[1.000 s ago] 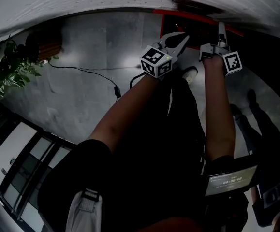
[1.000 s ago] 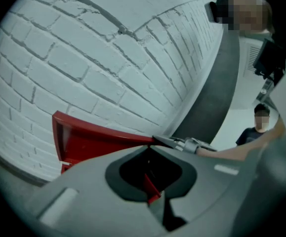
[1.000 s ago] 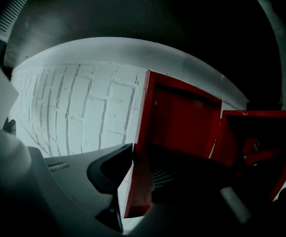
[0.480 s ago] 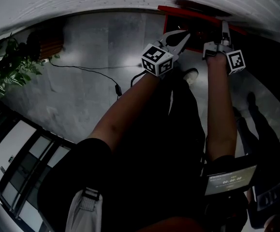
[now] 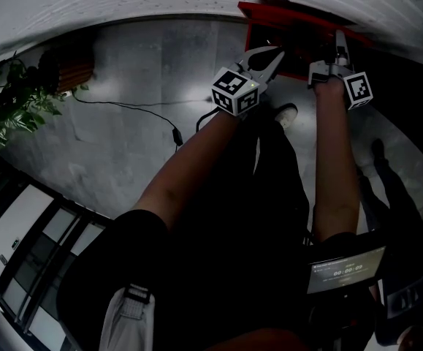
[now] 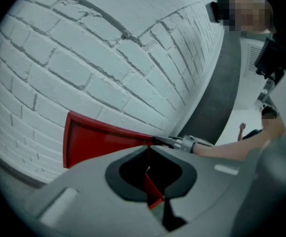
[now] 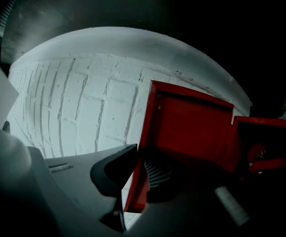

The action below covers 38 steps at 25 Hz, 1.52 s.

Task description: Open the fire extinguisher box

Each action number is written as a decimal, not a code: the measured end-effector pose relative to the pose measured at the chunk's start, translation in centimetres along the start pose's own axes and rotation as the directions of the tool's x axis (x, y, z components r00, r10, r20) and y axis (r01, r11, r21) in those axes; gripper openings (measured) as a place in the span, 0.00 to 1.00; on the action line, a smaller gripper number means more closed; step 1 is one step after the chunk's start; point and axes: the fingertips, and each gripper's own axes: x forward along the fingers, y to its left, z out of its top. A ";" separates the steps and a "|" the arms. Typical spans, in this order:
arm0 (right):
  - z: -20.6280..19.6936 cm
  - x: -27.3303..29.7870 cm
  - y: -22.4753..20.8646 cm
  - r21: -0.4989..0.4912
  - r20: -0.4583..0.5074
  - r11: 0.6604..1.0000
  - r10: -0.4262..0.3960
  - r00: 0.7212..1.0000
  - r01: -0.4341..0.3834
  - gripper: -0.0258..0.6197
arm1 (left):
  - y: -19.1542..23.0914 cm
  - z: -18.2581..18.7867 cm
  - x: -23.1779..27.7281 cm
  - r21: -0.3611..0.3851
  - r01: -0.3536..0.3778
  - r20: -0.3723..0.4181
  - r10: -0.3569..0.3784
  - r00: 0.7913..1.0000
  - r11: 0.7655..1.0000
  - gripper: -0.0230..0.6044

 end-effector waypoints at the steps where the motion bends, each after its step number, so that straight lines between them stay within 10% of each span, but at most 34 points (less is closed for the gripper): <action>1: 0.3 0.4 -0.2 -0.021 -0.017 1.000 0.004 1.000 -0.004 0.11 | 0.0 0.0 0.0 0.001 0.001 0.001 -0.001 1.000 1.000 0.05; 28: 1.8 3.9 -0.6 -0.006 0.002 1.000 0.015 1.000 -0.015 0.30 | 0.8 -0.2 -0.6 0.005 -0.009 -0.008 0.009 1.000 1.000 0.05; 38: 2.0 4.9 -0.6 0.005 0.026 1.000 0.006 1.000 -0.006 0.16 | 1.2 1.2 -0.7 0.019 -0.014 0.009 0.014 1.000 1.000 0.05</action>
